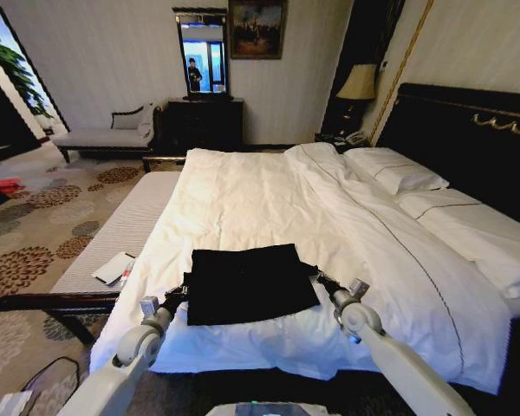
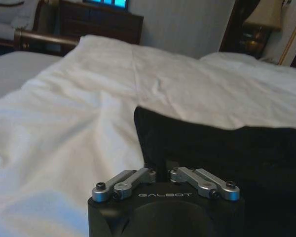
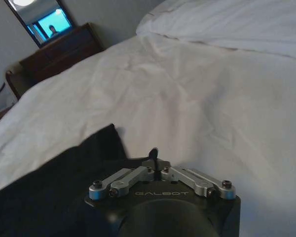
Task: Fold the clothes on the bed.
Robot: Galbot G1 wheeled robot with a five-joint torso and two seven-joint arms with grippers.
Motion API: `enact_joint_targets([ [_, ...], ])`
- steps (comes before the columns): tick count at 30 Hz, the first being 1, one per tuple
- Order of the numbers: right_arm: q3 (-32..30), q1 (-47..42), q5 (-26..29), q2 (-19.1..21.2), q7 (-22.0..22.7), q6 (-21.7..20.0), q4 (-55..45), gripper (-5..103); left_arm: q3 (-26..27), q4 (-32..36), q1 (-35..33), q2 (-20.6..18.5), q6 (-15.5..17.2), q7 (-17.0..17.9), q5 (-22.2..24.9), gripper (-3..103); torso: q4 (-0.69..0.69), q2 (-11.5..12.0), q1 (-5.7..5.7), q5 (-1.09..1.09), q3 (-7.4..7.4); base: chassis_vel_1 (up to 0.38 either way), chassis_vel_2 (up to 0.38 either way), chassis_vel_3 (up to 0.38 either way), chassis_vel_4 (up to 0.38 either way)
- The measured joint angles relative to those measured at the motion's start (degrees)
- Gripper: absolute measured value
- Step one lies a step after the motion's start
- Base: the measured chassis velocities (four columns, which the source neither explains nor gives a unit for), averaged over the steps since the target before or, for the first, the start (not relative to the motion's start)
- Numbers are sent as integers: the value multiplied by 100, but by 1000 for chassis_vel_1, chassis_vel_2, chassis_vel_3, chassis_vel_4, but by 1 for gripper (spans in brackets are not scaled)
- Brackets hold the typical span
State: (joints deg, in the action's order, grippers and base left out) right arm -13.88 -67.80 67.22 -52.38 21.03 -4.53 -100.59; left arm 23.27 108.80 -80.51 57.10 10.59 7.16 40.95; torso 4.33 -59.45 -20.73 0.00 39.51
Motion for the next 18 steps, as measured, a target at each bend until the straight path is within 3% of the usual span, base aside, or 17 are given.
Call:
enact_joint_targets([
  [1, -61, -67, -1, -6, 6, 0, -118, 7, 83, 107, -80, 5, -9, -16, -13, 16, 0, 0, 0, 0, 0, 0, 0, 0, 0],
  [3, -125, -129, 1, -9, 16, 2, -224, 7, 170, 233, -165, 8, -23, -51, -22, 16, 0, 0, 0, 0, 0, 0, 0, 0, 0],
  [7, -522, -392, 200, 12, 119, 27, -739, 29, 660, 874, -398, 6, -77, -204, 195, 37, -1, 0, 1, 0, 0, 0, 0, 0, 0],
  [8, -623, -421, 278, 23, 161, 29, -843, 35, 783, 1013, -378, -2, -63, -206, 327, 37, 0, 0, 1, 0, -1, 0, 0, 0, 0],
  [10, -694, -425, 330, 26, 198, 30, -907, 35, 889, 1107, -310, -15, -18, -200, 495, 42, 0, -1, 1, 0, 0, 0, 0, 0, 0],
  [13, -899, -273, 559, 8, 371, 23, -980, 51, 1038, 1053, 172, -62, 167, -3, 1013, 58, 0, -1, 1, 1, -1, 0, 0, 0, 0],
  [14, -947, -174, 605, -12, 432, 19, -953, 56, 1024, 919, 423, -69, 246, 78, 1190, 58, 0, -1, 1, 0, -1, 0, 0, 0, 0],
  [15, -947, -174, 605, -12, 432, 19, -953, 56, 1024, 919, 423, -69, 246, 78, 1190, 58, 0, -1, 1, 0, -1, 0, 0, 0, 0],
  [16, -985, -45, 641, -38, 525, 14, -881, 61, 921, 703, 793, -65, 394, 188, 1489, 70, 0, -1, 1, 0, 0, 0, 0, 0, 0],
  [18, -983, 32, 653, -54, 585, 9, -817, 67, 811, 461, 1099, -31, 537, 294, 1739, 75, 0, 0, 0, 0, 0, 0, 0, 0, 0],
])
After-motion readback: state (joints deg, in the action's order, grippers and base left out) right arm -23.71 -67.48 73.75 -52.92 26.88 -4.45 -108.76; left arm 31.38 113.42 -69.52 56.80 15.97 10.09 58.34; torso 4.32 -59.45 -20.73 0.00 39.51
